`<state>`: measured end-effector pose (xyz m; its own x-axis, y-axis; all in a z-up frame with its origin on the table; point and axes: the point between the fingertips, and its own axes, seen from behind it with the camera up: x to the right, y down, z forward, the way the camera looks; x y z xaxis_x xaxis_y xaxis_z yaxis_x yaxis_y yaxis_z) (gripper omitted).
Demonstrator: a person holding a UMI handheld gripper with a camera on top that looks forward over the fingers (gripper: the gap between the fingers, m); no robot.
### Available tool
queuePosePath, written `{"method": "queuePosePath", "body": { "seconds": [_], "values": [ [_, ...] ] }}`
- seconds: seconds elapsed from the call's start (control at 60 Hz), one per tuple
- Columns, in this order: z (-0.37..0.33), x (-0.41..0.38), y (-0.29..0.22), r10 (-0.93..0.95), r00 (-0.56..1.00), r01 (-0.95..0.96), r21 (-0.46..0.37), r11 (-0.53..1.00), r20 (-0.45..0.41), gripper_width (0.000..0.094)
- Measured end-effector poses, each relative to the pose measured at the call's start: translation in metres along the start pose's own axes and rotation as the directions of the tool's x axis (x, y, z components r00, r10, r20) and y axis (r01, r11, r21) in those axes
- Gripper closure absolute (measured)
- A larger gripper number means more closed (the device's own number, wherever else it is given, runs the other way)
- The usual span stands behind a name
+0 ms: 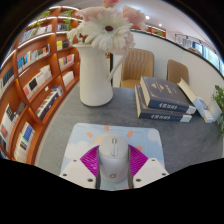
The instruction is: Arrange mouse
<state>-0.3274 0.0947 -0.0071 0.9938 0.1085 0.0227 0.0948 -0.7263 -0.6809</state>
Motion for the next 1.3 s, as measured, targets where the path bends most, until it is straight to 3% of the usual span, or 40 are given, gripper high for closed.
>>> {"method": "queuePosePath", "body": {
  "seconds": [0.033,0.05,0.133,0.317,0.35,0.4,0.433,0.717,0.883,1.1,1.3],
  "values": [
    [0.005,0.003,0.008,-0.004,1.000,0.004,-0.027,1.000,-0.003,0.0562],
    [0.003,0.001,0.002,0.008,1.000,-0.008,0.012,1.000,-0.003,0.0560],
    [0.003,0.001,0.005,0.008,1.000,-0.008,0.019,1.000,-0.010,0.0563],
    [0.005,0.001,0.006,0.039,0.999,-0.039,0.018,0.999,0.005,0.0422],
    [0.003,0.003,0.008,0.033,0.999,-0.033,-0.002,0.999,-0.007,0.0362],
    [-0.003,0.011,0.008,0.026,0.999,-0.027,-0.021,0.999,-0.043,0.0153],
    [-0.009,0.016,0.004,0.020,0.998,-0.021,-0.021,1.000,-0.057,0.0085],
    [-0.125,0.046,-0.058,0.079,0.997,-0.077,0.086,0.993,-0.016,0.0078],
    [-0.193,0.095,-0.073,0.066,0.997,-0.059,0.161,0.985,-0.040,0.0079],
    [-0.254,0.168,-0.069,0.079,0.996,-0.069,0.224,0.972,-0.038,0.0081],
    [-0.285,0.229,-0.039,0.061,0.998,-0.058,0.215,0.975,-0.009,0.0102]
  ]
}}
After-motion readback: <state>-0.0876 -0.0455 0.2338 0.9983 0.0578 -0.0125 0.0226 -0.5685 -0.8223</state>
